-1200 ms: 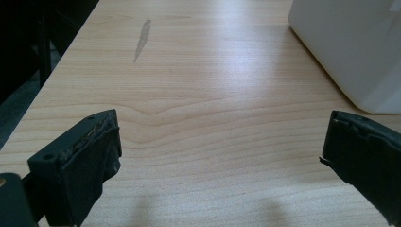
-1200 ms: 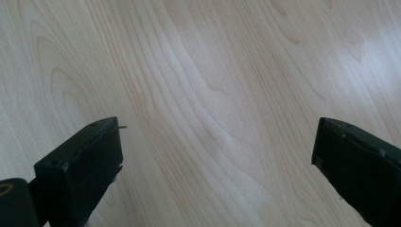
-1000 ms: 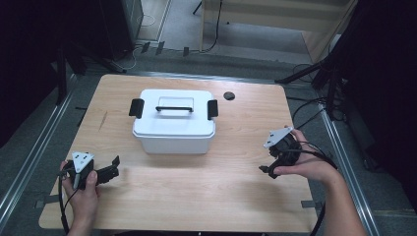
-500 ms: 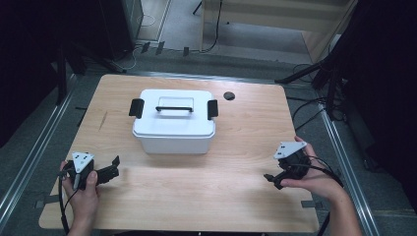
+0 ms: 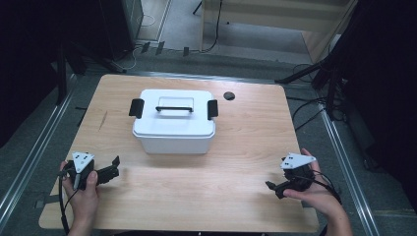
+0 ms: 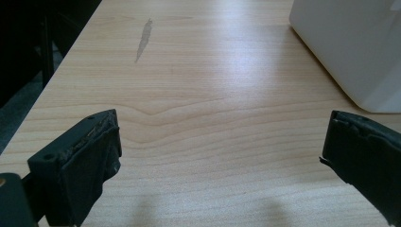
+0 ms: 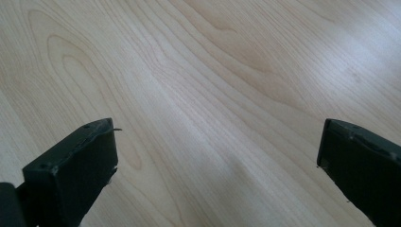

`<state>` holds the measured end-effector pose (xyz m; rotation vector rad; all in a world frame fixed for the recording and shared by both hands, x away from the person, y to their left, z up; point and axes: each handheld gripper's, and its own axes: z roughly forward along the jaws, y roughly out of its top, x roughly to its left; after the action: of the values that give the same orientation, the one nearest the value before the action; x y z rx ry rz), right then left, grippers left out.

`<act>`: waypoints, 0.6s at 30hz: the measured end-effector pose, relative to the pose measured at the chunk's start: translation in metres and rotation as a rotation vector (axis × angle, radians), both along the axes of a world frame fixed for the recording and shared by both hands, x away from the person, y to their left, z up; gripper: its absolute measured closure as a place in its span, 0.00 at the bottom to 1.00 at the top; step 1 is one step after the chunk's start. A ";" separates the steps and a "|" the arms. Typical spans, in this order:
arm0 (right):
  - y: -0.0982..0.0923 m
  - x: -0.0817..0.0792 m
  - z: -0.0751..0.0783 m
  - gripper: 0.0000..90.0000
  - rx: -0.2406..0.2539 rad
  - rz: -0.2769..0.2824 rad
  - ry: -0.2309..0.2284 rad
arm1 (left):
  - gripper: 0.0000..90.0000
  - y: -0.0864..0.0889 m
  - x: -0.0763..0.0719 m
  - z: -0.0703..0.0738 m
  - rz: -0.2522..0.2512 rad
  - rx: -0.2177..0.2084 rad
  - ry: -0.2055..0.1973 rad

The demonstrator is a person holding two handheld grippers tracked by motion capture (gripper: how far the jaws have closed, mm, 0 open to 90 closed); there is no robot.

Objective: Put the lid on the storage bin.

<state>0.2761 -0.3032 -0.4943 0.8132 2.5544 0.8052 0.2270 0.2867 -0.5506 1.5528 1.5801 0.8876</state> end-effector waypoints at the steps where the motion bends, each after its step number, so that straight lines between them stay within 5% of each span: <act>1: -0.002 -0.001 -0.002 0.00 0.013 -0.006 -0.006 | 0.00 0.000 0.000 0.000 0.000 -0.001 0.000; 12: -0.013 -0.012 -0.020 0.00 0.125 -0.074 -0.037 | 0.00 0.000 0.000 0.000 -0.005 0.006 0.002; 18: -0.012 -0.017 -0.029 0.00 0.142 -0.081 -0.041 | 0.00 -0.001 0.000 0.000 -0.005 0.007 0.001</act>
<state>0.2588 -0.3154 -0.5236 0.9274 2.4334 0.9750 0.2273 0.2861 -0.5507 1.5620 1.5748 0.8910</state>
